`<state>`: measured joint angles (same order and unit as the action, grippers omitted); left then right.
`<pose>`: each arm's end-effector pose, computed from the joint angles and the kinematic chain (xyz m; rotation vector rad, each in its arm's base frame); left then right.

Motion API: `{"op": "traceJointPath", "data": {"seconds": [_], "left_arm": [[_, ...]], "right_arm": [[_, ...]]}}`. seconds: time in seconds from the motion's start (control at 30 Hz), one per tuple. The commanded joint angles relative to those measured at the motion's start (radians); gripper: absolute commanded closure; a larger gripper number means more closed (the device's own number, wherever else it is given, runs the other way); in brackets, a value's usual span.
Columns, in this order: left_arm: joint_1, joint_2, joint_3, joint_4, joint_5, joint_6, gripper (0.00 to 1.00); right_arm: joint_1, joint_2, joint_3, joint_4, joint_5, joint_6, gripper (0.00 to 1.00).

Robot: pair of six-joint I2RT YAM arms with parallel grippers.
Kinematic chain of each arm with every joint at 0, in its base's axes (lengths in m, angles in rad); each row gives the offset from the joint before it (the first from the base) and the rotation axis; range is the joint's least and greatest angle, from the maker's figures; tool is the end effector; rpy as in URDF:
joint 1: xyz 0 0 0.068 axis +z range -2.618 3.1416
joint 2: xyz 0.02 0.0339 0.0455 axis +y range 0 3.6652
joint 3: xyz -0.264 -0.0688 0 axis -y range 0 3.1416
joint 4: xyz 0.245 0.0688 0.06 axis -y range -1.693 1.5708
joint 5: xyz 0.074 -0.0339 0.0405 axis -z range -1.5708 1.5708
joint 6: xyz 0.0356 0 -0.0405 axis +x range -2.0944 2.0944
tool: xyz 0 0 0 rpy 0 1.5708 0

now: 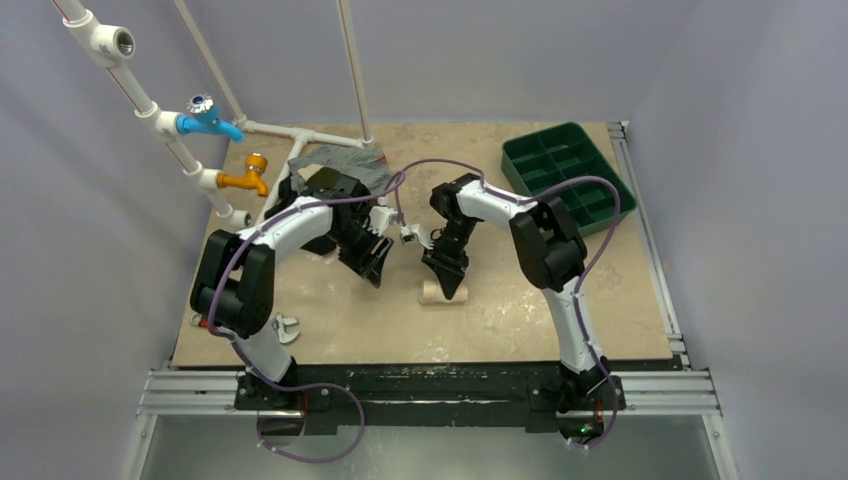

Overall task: Roll the underwear
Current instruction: Roll the underwear to the center of the board.

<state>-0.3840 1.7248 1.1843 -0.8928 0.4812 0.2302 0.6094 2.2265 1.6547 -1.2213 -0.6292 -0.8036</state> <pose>0.2867 -0.1336 0.1952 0.9405 2.8005 -0.7382 0.3134 0.2443 0.1404 1.7620 -2.2231 -0.9488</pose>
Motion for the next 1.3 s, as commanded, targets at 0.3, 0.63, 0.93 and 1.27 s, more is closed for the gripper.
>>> {"op": "traceJointPath", "data": {"seconds": [0.3, 0.63, 0.93, 1.27], "left_arm": [[-0.041, -0.29, -0.174, 0.246, 0.001, 0.082, 0.46], [-0.271, -0.294, -0.188, 0.361, -0.073, 0.145, 0.44], [-0.461, -0.192, -0.196, 0.5, -0.163, 0.182, 0.35], [-0.53, -0.109, -0.199, 0.614, -0.238, 0.192, 0.2]], "right_arm": [[-0.009, 0.283, 0.137, -0.023, 0.071, -0.086, 1.0], [-0.016, 0.285, 0.124, 0.025, 0.084, -0.063, 1.0], [-0.016, 0.268, 0.104, 0.044, 0.094, -0.05, 1.0], [-0.016, 0.262, 0.1, 0.049, 0.097, -0.048, 1.0]]}}
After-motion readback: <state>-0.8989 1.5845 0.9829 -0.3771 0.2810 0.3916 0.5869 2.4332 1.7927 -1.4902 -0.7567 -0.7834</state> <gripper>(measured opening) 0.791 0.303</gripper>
